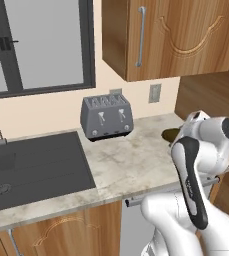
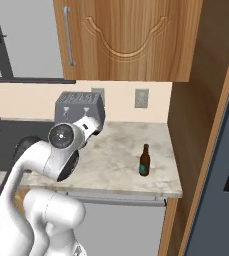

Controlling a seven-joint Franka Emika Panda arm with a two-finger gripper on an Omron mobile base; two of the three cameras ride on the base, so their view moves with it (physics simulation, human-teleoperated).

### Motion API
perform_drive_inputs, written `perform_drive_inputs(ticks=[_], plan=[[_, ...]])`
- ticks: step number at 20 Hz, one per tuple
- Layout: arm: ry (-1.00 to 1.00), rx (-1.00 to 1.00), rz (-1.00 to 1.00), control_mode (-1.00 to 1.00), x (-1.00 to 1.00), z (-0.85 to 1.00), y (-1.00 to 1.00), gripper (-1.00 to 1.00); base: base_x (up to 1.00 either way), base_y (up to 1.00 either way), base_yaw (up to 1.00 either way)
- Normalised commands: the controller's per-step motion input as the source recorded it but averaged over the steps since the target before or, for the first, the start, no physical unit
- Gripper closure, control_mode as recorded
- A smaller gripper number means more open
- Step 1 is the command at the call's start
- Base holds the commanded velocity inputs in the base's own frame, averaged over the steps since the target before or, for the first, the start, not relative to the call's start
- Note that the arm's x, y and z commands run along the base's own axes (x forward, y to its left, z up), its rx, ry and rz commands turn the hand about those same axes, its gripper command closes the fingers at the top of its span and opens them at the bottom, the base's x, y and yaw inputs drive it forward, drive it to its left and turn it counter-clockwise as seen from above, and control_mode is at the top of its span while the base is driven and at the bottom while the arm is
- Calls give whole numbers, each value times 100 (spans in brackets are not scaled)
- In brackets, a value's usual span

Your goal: Place the beers on the top shelf of the fridge to keep them out of children's reach, and place the avocado on lower shelves for easy access.

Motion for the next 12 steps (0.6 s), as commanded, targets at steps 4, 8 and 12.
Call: perform_drive_inputs(ticks=[4,8,12], plan=[[-2,-11,0,-100,-61,100,41,100,0,0,0],[1,-14,0,-100,-69,76,34,100,0,0,0],[0,-10,0,-100,-55,8,7,100,0,0,0]])
